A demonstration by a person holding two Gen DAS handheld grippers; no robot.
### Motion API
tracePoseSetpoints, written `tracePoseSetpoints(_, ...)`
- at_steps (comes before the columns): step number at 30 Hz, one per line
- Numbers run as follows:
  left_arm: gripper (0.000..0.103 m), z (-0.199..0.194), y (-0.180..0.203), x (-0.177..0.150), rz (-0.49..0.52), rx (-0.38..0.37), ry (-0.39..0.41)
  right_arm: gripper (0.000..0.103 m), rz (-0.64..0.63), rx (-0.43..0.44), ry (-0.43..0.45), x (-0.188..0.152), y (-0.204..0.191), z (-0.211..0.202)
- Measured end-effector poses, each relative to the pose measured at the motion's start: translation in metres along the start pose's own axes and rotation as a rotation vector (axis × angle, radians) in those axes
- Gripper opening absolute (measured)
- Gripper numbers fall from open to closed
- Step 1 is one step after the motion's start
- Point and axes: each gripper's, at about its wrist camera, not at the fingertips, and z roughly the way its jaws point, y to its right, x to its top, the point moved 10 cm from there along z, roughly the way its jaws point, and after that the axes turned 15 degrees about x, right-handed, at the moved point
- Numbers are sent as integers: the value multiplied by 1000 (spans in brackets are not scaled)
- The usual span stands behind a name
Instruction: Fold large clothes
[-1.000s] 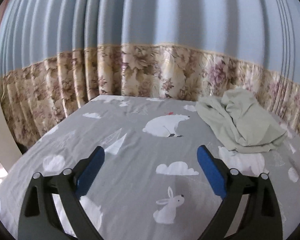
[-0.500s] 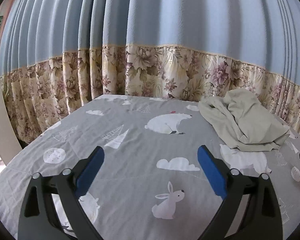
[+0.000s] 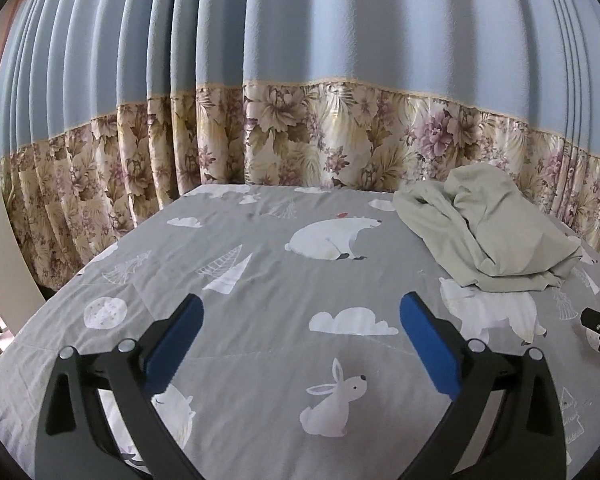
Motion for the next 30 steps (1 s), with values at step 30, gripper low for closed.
tracePoseSetpoints(30, 99, 39, 26, -31, 127, -61, -204, 100, -75, -17, -104, -9, -12, 19)
